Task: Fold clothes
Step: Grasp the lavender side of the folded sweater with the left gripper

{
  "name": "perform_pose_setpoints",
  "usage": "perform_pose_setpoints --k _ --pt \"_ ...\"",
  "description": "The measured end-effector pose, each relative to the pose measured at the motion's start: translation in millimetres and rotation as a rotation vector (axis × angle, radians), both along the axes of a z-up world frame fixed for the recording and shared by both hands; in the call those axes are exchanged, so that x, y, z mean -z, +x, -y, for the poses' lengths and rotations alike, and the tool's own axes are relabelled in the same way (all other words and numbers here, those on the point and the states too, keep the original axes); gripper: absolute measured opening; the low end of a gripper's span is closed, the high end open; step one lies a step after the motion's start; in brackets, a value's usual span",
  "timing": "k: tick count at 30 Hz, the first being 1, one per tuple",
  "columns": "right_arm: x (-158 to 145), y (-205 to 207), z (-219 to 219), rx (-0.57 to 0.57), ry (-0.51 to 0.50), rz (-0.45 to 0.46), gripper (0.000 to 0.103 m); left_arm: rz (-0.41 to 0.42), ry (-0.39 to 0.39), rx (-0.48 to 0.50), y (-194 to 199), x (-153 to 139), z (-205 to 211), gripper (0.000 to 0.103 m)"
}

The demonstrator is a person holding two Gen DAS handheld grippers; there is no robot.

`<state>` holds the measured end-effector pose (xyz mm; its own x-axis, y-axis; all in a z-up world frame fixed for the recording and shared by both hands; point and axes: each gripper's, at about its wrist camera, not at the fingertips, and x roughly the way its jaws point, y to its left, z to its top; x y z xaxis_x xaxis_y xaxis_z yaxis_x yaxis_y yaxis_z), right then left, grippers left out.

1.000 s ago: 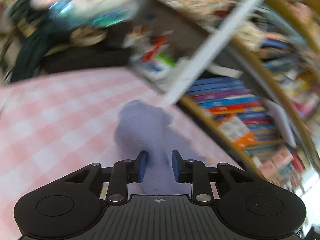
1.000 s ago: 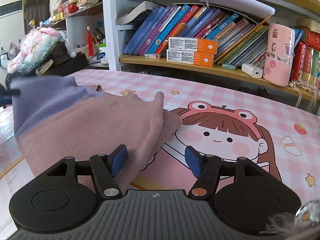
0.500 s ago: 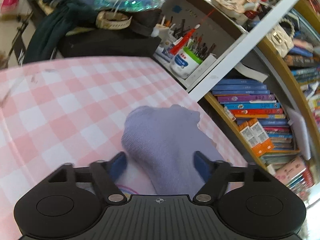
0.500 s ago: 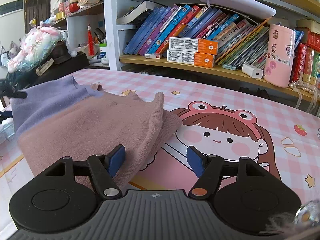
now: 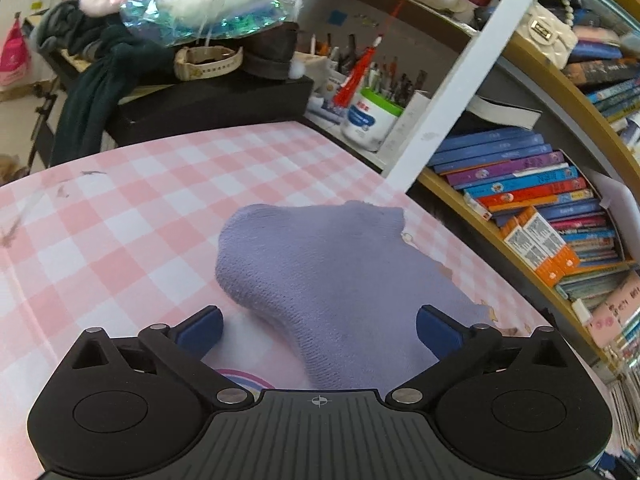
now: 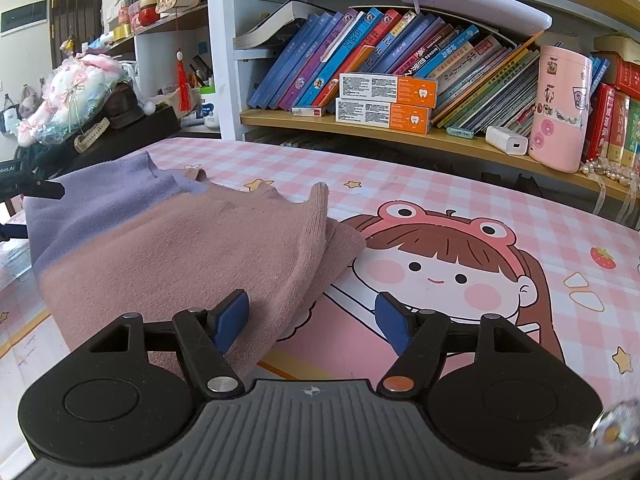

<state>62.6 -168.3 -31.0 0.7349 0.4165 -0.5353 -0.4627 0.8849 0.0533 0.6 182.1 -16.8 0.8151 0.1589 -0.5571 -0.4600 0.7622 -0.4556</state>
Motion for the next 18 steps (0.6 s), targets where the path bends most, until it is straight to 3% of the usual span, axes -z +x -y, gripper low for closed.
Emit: perform_pose_setpoints --k 7,12,14,16,18 --pt "0.0 0.7 0.7 -0.001 0.000 0.000 0.069 0.022 -0.006 0.030 -5.2 1.4 -2.4 0.103" --pt "-0.1 0.1 0.1 0.001 0.001 -0.002 0.069 0.136 -0.134 0.088 -8.2 9.9 -15.5 0.101" --pt "0.0 0.1 0.2 0.000 0.003 -0.003 0.069 0.130 -0.123 0.091 -5.8 10.9 -15.0 0.084" --pt "0.1 -0.1 -0.1 -0.003 0.003 -0.004 0.069 0.097 -0.110 0.075 -3.3 12.6 -15.3 0.035" --pt "0.2 -0.3 -0.4 -0.005 0.004 -0.006 0.070 0.107 -0.139 0.074 -4.7 14.9 -17.8 0.022"
